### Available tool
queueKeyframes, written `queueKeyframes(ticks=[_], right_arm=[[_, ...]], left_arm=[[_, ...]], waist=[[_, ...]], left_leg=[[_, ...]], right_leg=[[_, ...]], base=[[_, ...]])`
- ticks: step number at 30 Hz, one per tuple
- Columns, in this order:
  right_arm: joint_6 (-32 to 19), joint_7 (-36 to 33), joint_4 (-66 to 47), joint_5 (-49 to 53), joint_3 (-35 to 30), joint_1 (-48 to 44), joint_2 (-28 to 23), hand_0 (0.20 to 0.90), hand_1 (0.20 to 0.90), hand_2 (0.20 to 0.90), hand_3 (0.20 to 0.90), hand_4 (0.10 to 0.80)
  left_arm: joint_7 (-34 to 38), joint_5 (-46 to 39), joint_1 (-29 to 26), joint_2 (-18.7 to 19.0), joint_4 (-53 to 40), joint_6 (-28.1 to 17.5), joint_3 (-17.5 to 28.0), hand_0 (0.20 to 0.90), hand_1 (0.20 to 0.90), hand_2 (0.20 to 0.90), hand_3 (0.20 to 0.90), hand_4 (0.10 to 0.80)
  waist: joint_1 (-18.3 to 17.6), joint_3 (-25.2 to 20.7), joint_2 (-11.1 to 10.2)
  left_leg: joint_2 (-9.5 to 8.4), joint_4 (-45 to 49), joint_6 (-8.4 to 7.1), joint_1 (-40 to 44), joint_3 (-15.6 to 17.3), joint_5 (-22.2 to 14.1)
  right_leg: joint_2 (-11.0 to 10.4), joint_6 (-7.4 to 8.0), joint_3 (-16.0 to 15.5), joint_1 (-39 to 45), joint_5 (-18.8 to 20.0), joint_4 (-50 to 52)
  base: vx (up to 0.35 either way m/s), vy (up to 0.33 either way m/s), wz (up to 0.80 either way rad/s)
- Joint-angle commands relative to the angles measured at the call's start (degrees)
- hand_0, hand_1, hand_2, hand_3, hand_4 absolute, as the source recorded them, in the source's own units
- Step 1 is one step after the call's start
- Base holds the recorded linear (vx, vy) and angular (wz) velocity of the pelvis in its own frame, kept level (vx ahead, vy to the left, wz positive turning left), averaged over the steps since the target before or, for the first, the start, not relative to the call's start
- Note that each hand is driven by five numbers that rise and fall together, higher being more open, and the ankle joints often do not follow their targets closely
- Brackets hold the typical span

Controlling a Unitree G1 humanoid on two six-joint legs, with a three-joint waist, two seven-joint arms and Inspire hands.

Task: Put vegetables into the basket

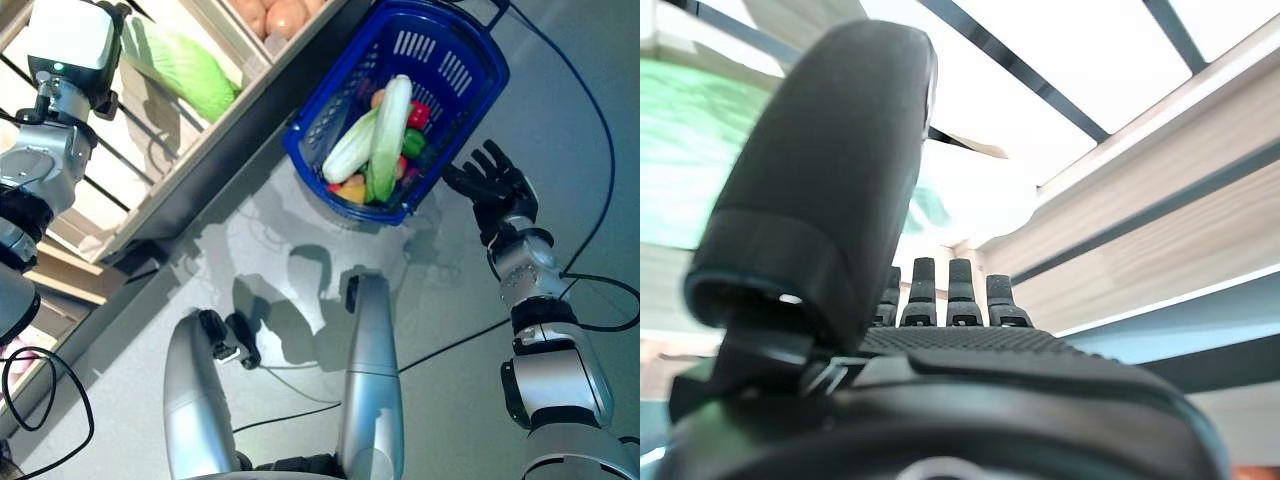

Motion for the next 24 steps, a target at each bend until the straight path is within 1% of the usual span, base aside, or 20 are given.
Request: queueKeyframes(ticks=[1, 4, 9, 13, 18, 20, 24], right_arm=[[-4.6, 4.01, -2.13, 4.03, -4.75, 1.07, -2.05, 0.9, 0.9, 0.9, 0.9, 0.8], [-4.3, 4.53, -2.65, 4.28, -4.98, 1.76, -1.82, 0.9, 0.9, 0.9, 0.9, 0.8], [-4.52, 5.53, -4.01, 4.36, -5.39, 3.35, -1.11, 0.9, 0.9, 0.9, 0.9, 0.8], [-4.31, 5.81, -4.57, 5.57, -5.58, 3.52, -1.45, 0.9, 0.9, 0.9, 0.9, 0.8], [-4.51, 5.65, -4.69, 6.53, -5.77, 2.83, -1.75, 0.9, 0.9, 0.9, 0.9, 0.8], [-4.59, 5.88, -4.97, 7.02, -5.85, 2.72, -1.75, 0.9, 0.9, 0.9, 0.9, 0.8], [-4.85, 6.14, -5.91, 7.34, -6.28, 3.06, -1.51, 0.9, 0.9, 0.9, 0.9, 0.8]], left_arm=[[3.16, 2.43, -13.15, 2.27, 4.18, 2.63, -2.84, 0.9, 0.9, 0.9, 0.9, 0.8], [2.36, 3.15, -13.75, 2.18, 4.5, 2.49, -3.36, 0.9, 0.9, 0.9, 0.9, 0.8], [1.12, 5.35, -14.92, 0.94, 5.05, 2.31, -4.47, 0.9, 0.9, 0.9, 0.9, 0.8], [-1.74, 6.43, -15.55, 0.24, 5.4, 1.37, -5.89, 0.9, 0.9, 0.9, 0.9, 0.8], [-6.19, 6.74, -14.49, -0.15, 5.49, 0.31, -6.83, 0.9, 0.9, 0.9, 0.9, 0.8], [-8.82, 5.52, -14.0, -0.01, 5.33, 0.7, -6.7, 0.9, 0.9, 0.9, 0.9, 0.8], [-11.47, 4.2, -12.4, 0.38, 5.48, 1.68, -5.89, 0.9, 0.9, 0.9, 0.9, 0.8]], waist=[[-0.83, -2.97, -2.29], [-1.15, -2.72, -2.38], [-1.91, -2.02, -2.77], [-2.02, -1.35, -2.98], [-1.79, -0.73, -3.08], [-1.66, -0.61, -3.03], [-1.45, -0.38, -3.03]], left_leg=[[1.47, 0.62, -2.33, -1.57, -2.58, -3.73], [1.78, 1.14, -2.36, -2.23, -2.75, -3.89], [2.39, 2.11, -2.54, -4.6, -3.43, -4.06], [2.87, 3.1, -2.52, -6.42, -3.98, -4.02], [3.09, 4.12, -2.47, -8.0, -4.59, -4.31], [3.12, 4.49, -2.38, -8.51, -4.71, -4.4], [3.08, 4.76, -2.34, -8.96, -5.01, -4.36]], right_leg=[[-4.48, -0.1, -1.14, 2.04, 8.08, -9.92], [-4.38, 0.01, -0.83, 1.37, 8.3, -9.69], [-4.05, 0.36, 0.01, -0.86, 9.05, -9.55], [-4.05, 0.43, 0.21, -2.55, 9.17, -8.67], [-4.21, 0.51, 0.23, -4.14, 8.84, -7.45], [-4.24, 0.5, 0.27, -4.7, 8.73, -6.96], [-4.3, 0.45, 0.25, -5.06, 8.56, -6.52]], base=[[0.027, 0.004, -0.05], [0.031, 0.008, -0.05], [0.01, 0.001, -0.03], [-0.004, -0.002, -0.01], [0.0, 0.0, 0.0], [0.0, 0.0, 0.0], [0.0, 0.0, 0.0]])
